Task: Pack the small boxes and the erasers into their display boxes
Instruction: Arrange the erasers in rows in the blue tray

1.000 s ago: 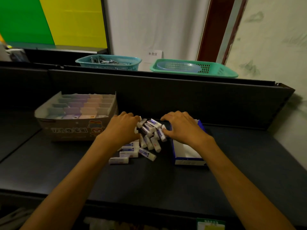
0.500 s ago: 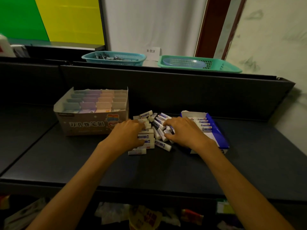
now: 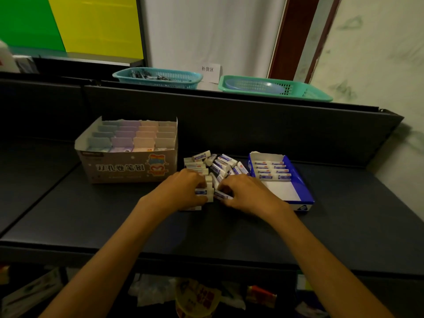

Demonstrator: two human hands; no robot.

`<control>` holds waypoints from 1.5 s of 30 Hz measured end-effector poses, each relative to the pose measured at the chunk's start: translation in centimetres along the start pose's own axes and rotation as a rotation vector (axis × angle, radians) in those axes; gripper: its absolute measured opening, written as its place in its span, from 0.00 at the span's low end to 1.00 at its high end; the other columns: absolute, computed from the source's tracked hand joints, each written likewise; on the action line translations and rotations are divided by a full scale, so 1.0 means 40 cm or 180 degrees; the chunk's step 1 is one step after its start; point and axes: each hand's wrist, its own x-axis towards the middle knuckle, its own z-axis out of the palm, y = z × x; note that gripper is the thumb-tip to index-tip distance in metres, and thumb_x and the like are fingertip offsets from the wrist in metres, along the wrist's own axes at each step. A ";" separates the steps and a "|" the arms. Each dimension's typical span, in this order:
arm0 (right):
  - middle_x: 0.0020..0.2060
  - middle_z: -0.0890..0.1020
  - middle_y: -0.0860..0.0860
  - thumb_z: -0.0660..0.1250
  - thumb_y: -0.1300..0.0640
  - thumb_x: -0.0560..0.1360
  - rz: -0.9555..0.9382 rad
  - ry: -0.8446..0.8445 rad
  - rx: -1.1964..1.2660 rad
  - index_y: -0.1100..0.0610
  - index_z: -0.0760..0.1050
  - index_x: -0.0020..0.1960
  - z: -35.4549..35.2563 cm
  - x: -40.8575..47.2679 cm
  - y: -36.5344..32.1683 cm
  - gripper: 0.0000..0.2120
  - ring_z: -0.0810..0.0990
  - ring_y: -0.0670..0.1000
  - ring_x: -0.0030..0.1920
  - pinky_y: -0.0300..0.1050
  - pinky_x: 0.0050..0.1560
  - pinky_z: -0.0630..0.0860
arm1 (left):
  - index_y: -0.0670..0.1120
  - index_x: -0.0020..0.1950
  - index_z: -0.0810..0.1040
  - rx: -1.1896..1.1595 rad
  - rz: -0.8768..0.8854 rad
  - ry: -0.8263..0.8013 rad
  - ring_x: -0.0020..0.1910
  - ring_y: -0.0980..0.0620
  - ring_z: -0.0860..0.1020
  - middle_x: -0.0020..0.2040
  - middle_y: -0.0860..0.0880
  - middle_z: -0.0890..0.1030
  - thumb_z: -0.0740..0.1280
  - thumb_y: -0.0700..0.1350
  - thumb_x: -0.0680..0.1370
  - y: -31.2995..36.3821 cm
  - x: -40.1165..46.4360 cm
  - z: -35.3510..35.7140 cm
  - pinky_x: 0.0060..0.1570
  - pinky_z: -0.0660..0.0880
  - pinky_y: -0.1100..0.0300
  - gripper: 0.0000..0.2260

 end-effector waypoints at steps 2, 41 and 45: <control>0.57 0.78 0.50 0.68 0.51 0.75 -0.0011 -0.0045 0.0035 0.49 0.74 0.61 0.007 0.002 0.002 0.15 0.77 0.47 0.55 0.38 0.51 0.73 | 0.51 0.64 0.73 -0.0102 -0.0034 -0.0061 0.55 0.53 0.76 0.60 0.49 0.76 0.69 0.52 0.74 -0.004 0.001 0.005 0.55 0.75 0.57 0.19; 0.47 0.75 0.40 0.73 0.56 0.71 0.0267 0.0668 0.1279 0.50 0.77 0.57 -0.144 -0.081 0.195 0.15 0.76 0.42 0.44 0.27 0.42 0.72 | 0.50 0.56 0.79 -0.1303 0.0658 0.0938 0.48 0.56 0.77 0.53 0.52 0.78 0.72 0.41 0.72 0.125 0.088 -0.037 0.50 0.77 0.60 0.13; 0.46 0.78 0.41 0.73 0.56 0.71 0.0302 0.0639 0.1520 0.48 0.75 0.53 -0.155 -0.092 0.244 0.13 0.79 0.43 0.44 0.33 0.42 0.76 | 0.49 0.56 0.79 -0.1230 0.0769 0.0961 0.45 0.62 0.77 0.51 0.53 0.80 0.71 0.43 0.73 0.167 0.117 -0.034 0.45 0.74 0.69 0.13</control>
